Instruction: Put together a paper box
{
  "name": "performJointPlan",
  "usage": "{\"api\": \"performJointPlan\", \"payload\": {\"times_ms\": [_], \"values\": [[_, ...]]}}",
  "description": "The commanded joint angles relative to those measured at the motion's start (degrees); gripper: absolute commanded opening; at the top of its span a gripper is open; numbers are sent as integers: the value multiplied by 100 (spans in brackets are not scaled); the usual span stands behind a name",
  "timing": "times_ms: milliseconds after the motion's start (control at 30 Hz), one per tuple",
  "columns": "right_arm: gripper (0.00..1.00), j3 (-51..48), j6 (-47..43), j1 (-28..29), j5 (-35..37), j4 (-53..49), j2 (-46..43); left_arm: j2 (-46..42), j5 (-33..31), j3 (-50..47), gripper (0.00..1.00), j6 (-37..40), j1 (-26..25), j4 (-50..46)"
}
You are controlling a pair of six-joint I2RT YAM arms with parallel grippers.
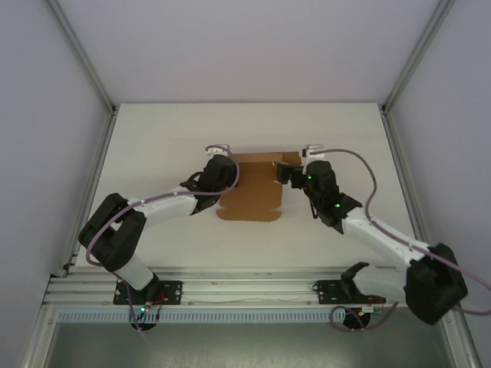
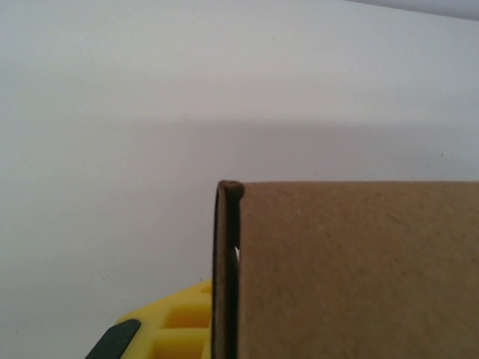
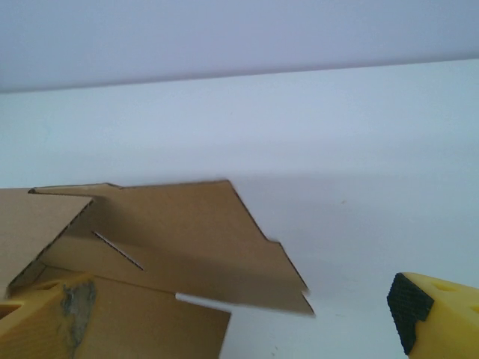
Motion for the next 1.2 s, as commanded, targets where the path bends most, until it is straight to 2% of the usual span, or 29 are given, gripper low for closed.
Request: {"api": "performJointPlan", "payload": {"times_ms": [0,133,267,400,567,700,767,800,867,933,1000,1100,1167], "values": [[100,-207,408,-306,272,-734,-524,-70,-71,199,0,-5,-44,-142],[100,-393,1028,-1009,-51,-1063,-705,-180,-9,182,0,-4,-44,-112],[100,-502,1279,-1334,-585,-966,-437,-299,-7,155,0,-77,-37,-95],[100,-319,1132,-1340,-1283,-787,-148,-284,-82,266,0,-34,-44,-255],[100,-115,1078,-1320,-2370,144,-684,-204,-262,240,0,-14,-44,-304],[100,304,1091,-1290,-2880,158,-705,-84,-182,291,0,-38,-44,-294],[95,403,1149,-1265,-3274,364,-623,-51,-155,311,0,-48,-44,-320],[90,456,1272,-1240,-3538,527,-562,-49,-158,325,0,-41,-41,-320],[70,588,1427,-1170,-3967,719,-411,-5,-160,351,0,-32,-44,-333],[39,793,1432,-1046,-3996,587,-216,-1,-132,370,0,-23,-43,-325],[19,1027,1395,-966,-3832,223,65,-6,-81,369,0,-38,-44,-283],[6,1284,1386,-949,-3734,-258,505,-20,-51,365,0,-80,-44,-289],[3,1288,1432,-944,-3620,-378,681,-55,-74,366,0,-136,-43,-323]]}}
